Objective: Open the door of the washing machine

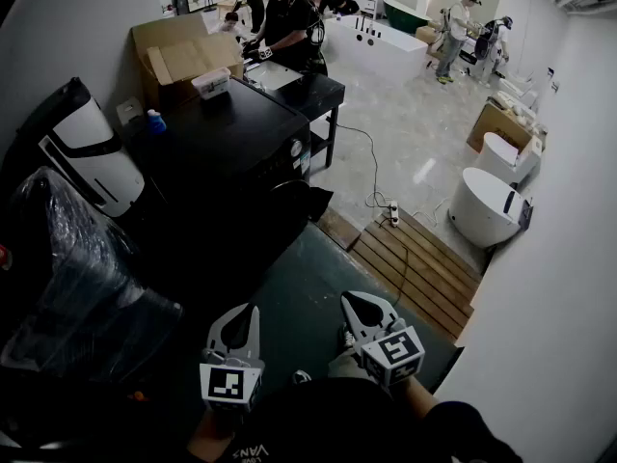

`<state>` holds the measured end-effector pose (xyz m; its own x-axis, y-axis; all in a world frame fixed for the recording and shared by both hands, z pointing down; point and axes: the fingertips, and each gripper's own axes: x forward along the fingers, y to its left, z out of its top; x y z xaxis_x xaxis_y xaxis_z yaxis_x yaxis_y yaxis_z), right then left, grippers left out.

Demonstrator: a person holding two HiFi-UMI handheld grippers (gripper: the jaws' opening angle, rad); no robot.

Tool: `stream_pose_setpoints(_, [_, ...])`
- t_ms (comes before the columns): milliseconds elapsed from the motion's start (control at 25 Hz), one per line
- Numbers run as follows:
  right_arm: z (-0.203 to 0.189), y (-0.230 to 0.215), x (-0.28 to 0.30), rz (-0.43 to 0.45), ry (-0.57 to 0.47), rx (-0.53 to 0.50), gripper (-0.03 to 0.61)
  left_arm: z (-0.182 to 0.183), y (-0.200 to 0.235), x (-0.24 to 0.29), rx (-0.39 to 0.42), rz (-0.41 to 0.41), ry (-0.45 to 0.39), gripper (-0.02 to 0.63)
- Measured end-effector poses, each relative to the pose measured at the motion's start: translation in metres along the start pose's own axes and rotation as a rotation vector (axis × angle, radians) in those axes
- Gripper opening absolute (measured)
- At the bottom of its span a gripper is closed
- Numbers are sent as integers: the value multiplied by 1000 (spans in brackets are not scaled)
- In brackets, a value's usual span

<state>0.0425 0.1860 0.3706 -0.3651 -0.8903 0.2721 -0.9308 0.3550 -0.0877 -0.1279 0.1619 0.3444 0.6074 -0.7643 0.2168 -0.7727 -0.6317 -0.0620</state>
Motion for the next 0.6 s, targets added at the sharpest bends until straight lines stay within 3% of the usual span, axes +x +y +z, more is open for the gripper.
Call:
stream_pose_setpoints(400, [6,-2,-1,17,-38,11,11,-11,-7,5,-8,-17,-45,18])
stream_pose_setpoints(520, [1,-10,6,8,-31,15,116,-14,-10,12,5,-25,-31,21])
stream_pose_setpoints(600, [-1,-16,12,21,-20,16,150,-19,-12,20,-3,-34,-6,34])
